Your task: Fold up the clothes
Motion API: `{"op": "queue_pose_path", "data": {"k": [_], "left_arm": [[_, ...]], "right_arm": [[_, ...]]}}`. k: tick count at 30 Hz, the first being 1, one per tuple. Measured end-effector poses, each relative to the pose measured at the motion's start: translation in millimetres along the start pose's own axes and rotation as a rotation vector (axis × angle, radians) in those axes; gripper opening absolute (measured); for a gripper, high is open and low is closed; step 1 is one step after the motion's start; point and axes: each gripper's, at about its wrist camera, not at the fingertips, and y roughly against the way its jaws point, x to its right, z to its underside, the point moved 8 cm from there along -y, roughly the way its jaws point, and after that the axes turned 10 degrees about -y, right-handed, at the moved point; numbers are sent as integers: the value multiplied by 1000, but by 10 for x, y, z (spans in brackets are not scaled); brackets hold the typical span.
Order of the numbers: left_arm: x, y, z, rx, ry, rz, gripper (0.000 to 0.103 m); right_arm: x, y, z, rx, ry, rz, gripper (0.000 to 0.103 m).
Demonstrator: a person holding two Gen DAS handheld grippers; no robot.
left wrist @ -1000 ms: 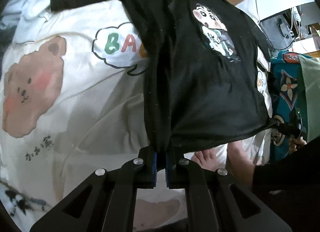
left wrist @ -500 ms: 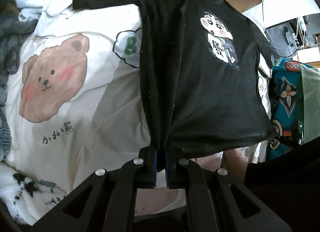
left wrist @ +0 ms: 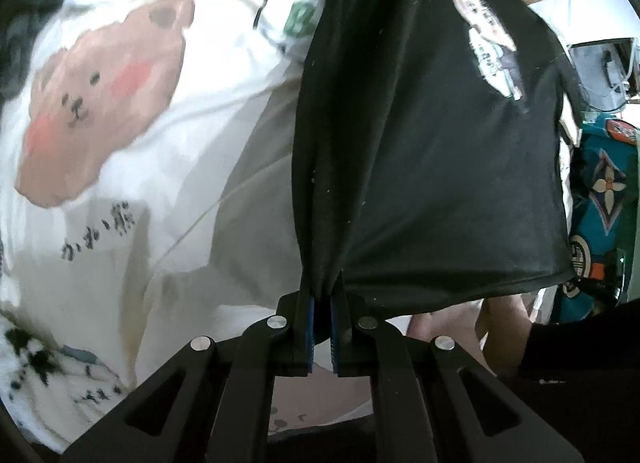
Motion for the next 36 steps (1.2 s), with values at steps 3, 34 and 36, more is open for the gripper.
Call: {"op": "queue_pose_path", "data": {"k": [3, 34, 36], "left_arm": [[-15, -107, -12, -21, 6, -11, 5], [-471, 188, 321, 37, 201, -173, 50], [-485, 222, 363, 51, 208, -160, 50]], "right_arm": [[47, -118, -50, -12, -12, 22, 2], [81, -28, -96, 45, -98, 39, 46], [80, 19, -119, 68, -103, 31, 46]]}}
